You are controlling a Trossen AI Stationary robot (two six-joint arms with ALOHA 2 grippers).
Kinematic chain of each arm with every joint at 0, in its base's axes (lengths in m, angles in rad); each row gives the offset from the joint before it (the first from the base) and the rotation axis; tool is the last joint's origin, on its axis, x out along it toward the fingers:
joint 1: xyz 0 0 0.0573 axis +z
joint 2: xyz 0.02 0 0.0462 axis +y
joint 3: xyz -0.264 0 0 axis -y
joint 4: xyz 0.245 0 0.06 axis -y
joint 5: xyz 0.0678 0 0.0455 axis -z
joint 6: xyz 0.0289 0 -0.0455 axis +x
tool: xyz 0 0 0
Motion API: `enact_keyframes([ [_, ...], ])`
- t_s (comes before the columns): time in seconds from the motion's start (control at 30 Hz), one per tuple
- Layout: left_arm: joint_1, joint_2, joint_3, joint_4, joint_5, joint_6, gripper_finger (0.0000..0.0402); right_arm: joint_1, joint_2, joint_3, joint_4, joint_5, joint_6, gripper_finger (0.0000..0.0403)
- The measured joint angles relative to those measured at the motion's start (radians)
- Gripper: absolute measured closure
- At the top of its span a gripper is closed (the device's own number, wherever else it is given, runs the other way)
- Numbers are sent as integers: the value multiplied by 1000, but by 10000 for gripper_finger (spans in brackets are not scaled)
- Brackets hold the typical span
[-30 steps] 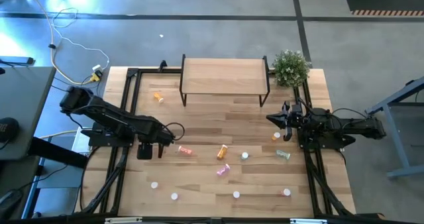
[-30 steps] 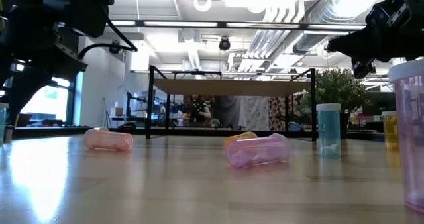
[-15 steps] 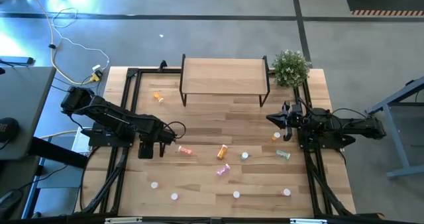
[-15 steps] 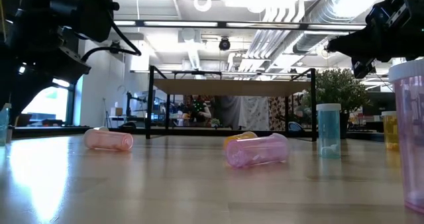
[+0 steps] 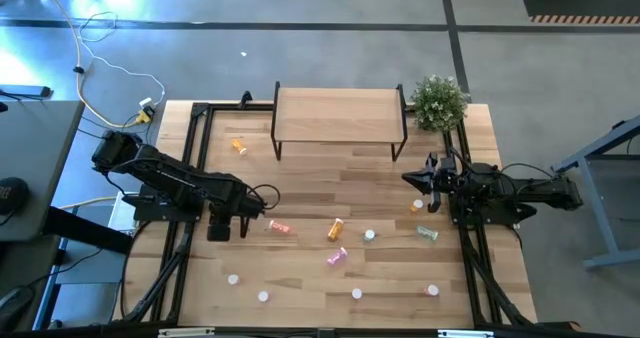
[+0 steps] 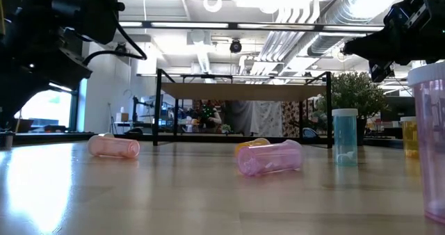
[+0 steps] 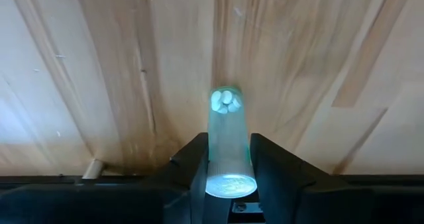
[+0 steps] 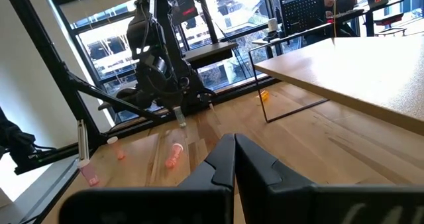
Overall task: Pick and place medicine bottles onto shelf by color
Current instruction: Put the left blue pill bottle on the shelf
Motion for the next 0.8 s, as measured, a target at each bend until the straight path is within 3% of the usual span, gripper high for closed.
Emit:
enact_keyframes([
  [0.8, 0, 0, 0, 1, 33, -1, 307, 0, 0, 0, 0, -5, 0, 403],
])
